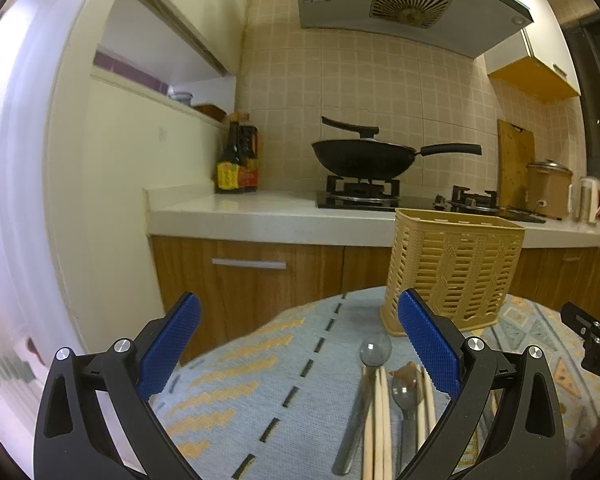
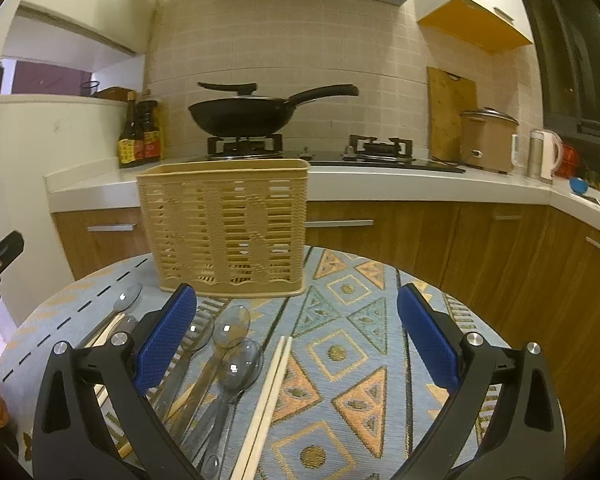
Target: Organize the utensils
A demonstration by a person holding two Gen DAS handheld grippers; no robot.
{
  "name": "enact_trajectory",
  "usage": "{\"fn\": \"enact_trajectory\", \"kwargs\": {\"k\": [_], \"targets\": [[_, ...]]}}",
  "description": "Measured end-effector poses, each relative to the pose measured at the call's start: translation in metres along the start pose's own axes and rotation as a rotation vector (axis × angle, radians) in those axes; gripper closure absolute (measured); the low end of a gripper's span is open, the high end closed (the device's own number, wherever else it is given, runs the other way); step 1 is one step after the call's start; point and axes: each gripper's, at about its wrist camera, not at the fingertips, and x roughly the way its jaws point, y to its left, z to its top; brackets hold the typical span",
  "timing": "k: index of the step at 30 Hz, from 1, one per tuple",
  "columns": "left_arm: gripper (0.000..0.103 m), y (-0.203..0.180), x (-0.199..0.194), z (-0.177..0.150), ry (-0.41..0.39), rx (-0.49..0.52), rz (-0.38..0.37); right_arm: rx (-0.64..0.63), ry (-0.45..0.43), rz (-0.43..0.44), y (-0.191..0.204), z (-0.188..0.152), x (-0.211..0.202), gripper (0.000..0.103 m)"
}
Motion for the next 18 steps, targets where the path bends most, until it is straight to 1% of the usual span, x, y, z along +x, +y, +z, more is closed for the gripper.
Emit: {"fn": "enact_trajectory", "kwargs": {"k": [1,3,4,6,7,8,9,10,11,12,13,14,15,16,17,18], "targets": [[0.007,0.004,0.004,0.001,0.022,-0.017,-0.029,0.019,0.007,-0.023,-0.004,0.001,0.002,0.007],[0.007,0.016,0.012,0.002,0.093,-0.059,-0.088,0.042,0.019,-0.043,-0.01,0.001,0.006,0.007],[0.007,0.022,0.017,0.002,0.13,-0.076,-0.111,0.068,0.038,-0.045,-0.016,0.002,0.01,0.007],[0.008,0.037,0.03,0.005,0.217,-0.112,-0.183,0.085,0.079,-0.038,-0.019,0.001,0.016,0.007],[0.008,0.042,0.038,0.007,0.271,-0.123,-0.226,0.091,0.106,-0.03,-0.021,0.001,0.021,0.007],[0.008,0.044,0.049,0.009,0.35,-0.117,-0.267,0.098,0.135,-0.015,-0.023,0.001,0.026,0.008],[0.009,0.041,0.06,0.01,0.427,-0.091,-0.291,0.098,0.147,-0.007,-0.023,0.002,0.028,0.01],[0.013,0.035,0.071,0.009,0.501,-0.049,-0.303,0.096,0.164,0.001,-0.022,0.002,0.03,0.011],[0.028,0.028,0.081,0.007,0.557,0.01,-0.295,0.092,0.206,0.012,-0.023,0.003,0.035,0.018],[0.032,0.021,0.089,0.005,0.602,0.059,-0.287,0.089,0.226,0.016,-0.021,0.003,0.037,0.025],[0.032,0.016,0.095,0.002,0.636,0.089,-0.289,0.087,0.256,0.026,-0.021,0.003,0.04,0.03],[0.035,0.008,0.103,-0.001,0.672,0.111,-0.309,0.088,0.304,0.054,-0.02,0.004,0.044,0.031],[0.039,0.002,0.108,-0.003,0.686,0.117,-0.335,0.094,0.347,0.082,-0.021,0.006,0.048,0.034],[0.04,0.0,0.112,-0.004,0.703,0.118,-0.358,0.097,0.372,0.099,-0.021,0.006,0.05,0.038],[0.044,-0.006,0.119,-0.006,0.733,0.126,-0.374,0.102,0.424,0.127,-0.022,0.008,0.054,0.04],[0.055,-0.01,0.124,-0.01,0.763,0.136,-0.377,0.101,0.444,0.135,-0.022,0.009,0.055,0.042]]}}
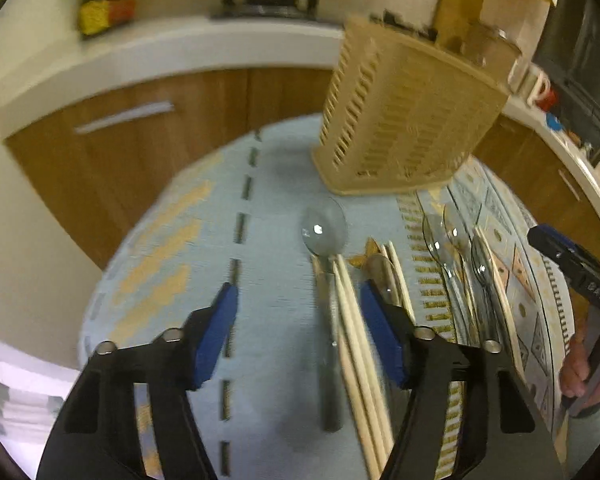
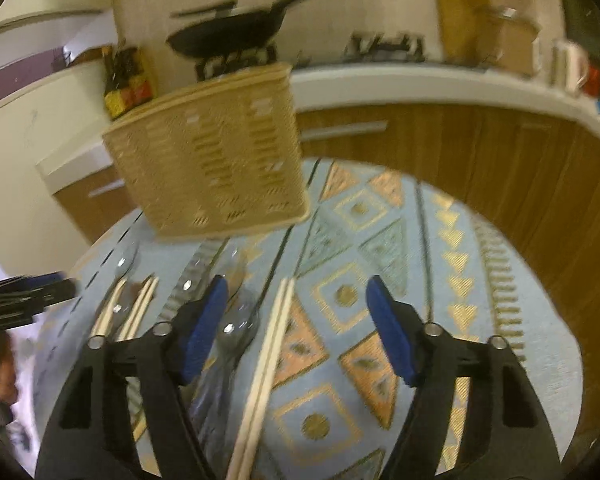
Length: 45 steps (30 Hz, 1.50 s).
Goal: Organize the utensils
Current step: 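Grasp a clear plastic spoon with the left tool while the right tool grasps another spoon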
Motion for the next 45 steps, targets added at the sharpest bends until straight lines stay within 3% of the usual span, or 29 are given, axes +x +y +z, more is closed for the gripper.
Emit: {"fn": "enact_trajectory", "kwargs": {"k": [3,8,12,13,15,16,22,29,38,42,45], "targets": [[0.059,-0.002,0.017,0.004,0.097,0.017,-0.028,-0.012,0.09,0.034,0.001,0.004,0.002,0.046],[0.066,-0.007,0.03,0.008,0.162,0.055,-0.036,-0.012,0.256,0.113,0.007,0.005,0.014,0.049],[0.072,-0.014,0.038,0.016,0.179,0.072,-0.022,0.001,0.372,0.165,0.018,0.001,0.029,0.068],[0.074,-0.014,0.039,0.018,0.179,0.073,-0.007,-0.001,0.386,0.162,0.021,0.001,0.031,0.069],[0.092,-0.019,0.039,0.018,0.175,0.084,0.009,-0.012,0.405,0.153,0.028,-0.001,0.034,0.071],[0.092,-0.021,0.039,0.018,0.171,0.078,-0.007,-0.014,0.411,0.165,0.031,-0.001,0.034,0.073],[0.093,-0.021,0.038,0.016,0.135,0.051,-0.021,-0.034,0.447,0.203,0.067,0.006,0.051,0.073],[0.093,0.011,0.009,0.008,0.096,-0.02,-0.093,-0.049,0.51,0.127,0.09,0.009,0.088,0.078],[0.091,0.01,0.012,-0.01,0.133,0.039,0.02,-0.127,0.554,0.013,0.123,0.013,0.098,0.078],[0.069,0.009,0.016,-0.006,0.146,0.036,0.03,-0.136,0.594,0.005,0.133,0.017,0.108,0.078],[0.069,0.005,0.022,0.001,0.169,0.057,0.043,-0.164,0.615,-0.003,0.141,0.025,0.114,0.078]]}}
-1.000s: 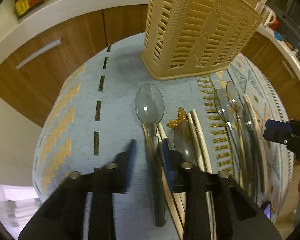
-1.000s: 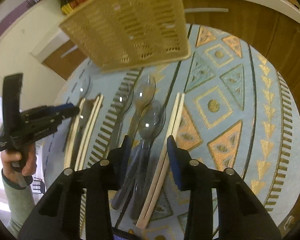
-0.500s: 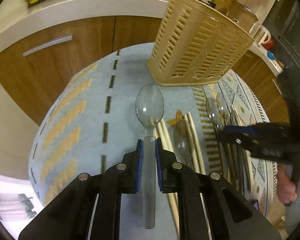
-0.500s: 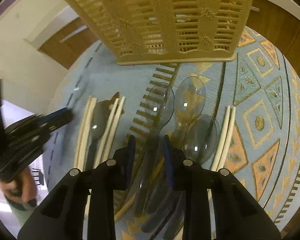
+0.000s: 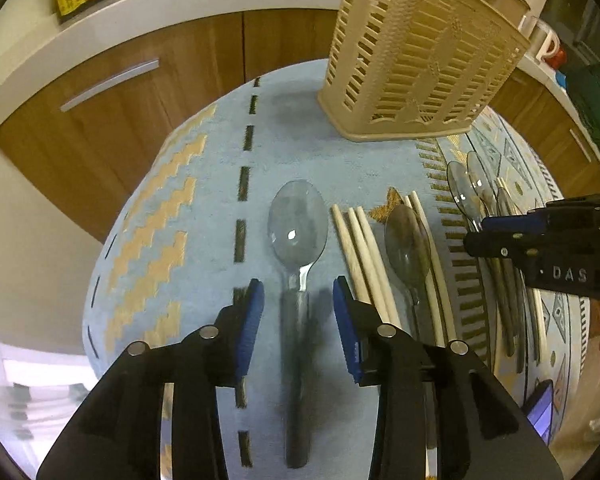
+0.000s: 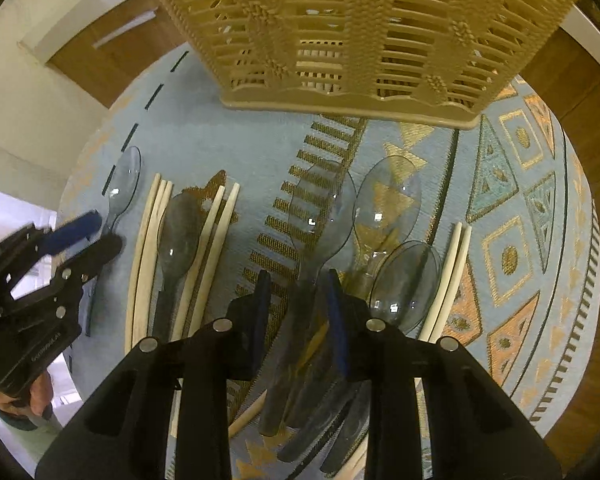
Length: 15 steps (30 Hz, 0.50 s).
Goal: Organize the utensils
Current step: 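Grasp a clear plastic spoon with the left tool while the right tool grasps another spoon, then lift both held spoons up and carry them over the beige basket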
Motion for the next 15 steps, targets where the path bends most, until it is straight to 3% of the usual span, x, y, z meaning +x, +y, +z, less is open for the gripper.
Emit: {"fn": "enact_trajectory", "kwargs": {"k": [1,3,7,15], "targets": [[0.071,-0.002,0.001,0.001,0.003,0.011,0.018,-0.004,0.002,-0.002,0.003,0.003,0.003,0.083],[0.093,-0.01,0.004,0.003,0.003,0.048,0.102,-0.005,-0.01,-0.023,0.004,0.007,0.003,0.093],[0.093,-0.011,-0.001,0.001,-0.024,0.032,0.081,0.008,-0.048,0.087,-0.005,-0.002,-0.005,0.093],[0.093,-0.02,-0.07,0.009,-0.251,-0.014,-0.027,-0.047,-0.217,0.27,-0.01,-0.015,-0.052,0.093]]}}
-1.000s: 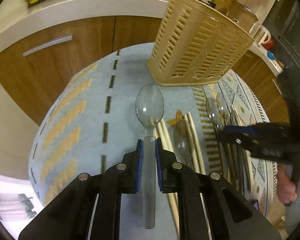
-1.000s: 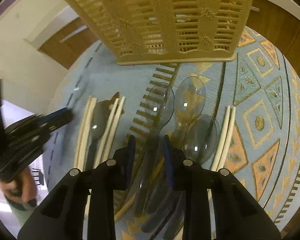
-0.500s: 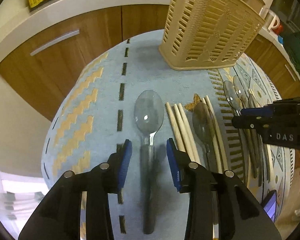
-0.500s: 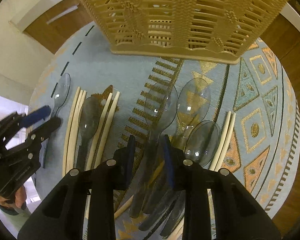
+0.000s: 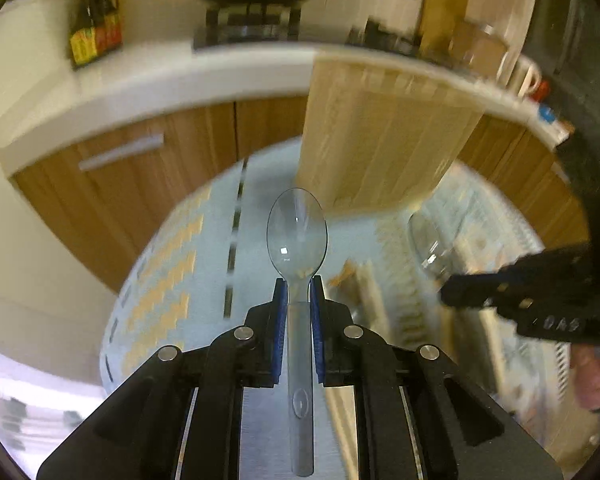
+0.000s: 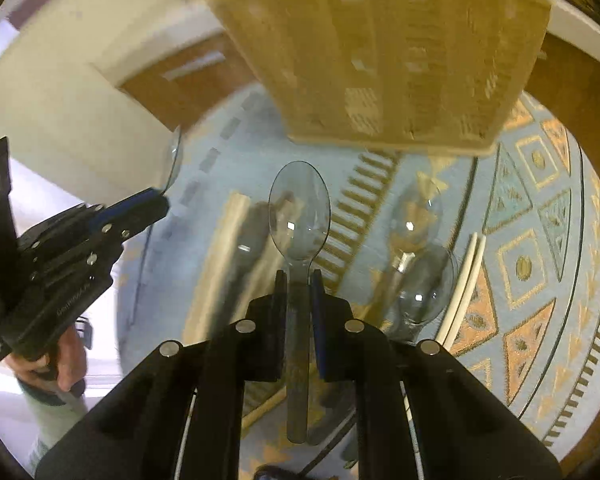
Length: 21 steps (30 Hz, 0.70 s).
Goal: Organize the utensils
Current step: 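Lift both held spoons up and carry them over the beige basket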
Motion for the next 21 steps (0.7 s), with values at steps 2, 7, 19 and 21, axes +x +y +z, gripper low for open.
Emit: {"fn": "enact_trajectory", "kwargs": {"k": [2,7,19,21], "targets": [[0.093,-0.006,-0.018,0.011,-0.063,-0.001,-0.022,-0.022,-0.058,0.02,0.006,0.004,-0.021,0.093],[0.093,-0.023,-0.053,0.039,-0.192,0.001,-0.065,-0.056,-0.196,0.069,0.006,0.017,-0.063,0.093],[0.093,-0.046,-0.072,0.108,-0.432,-0.012,-0.138,-0.111,-0.503,0.009,-0.035,0.044,-0.155,0.093],[0.093,-0.043,-0.069,0.12,-0.463,-0.034,-0.152,-0.103,-0.535,0.004,-0.044,0.05,-0.164,0.093]]}}
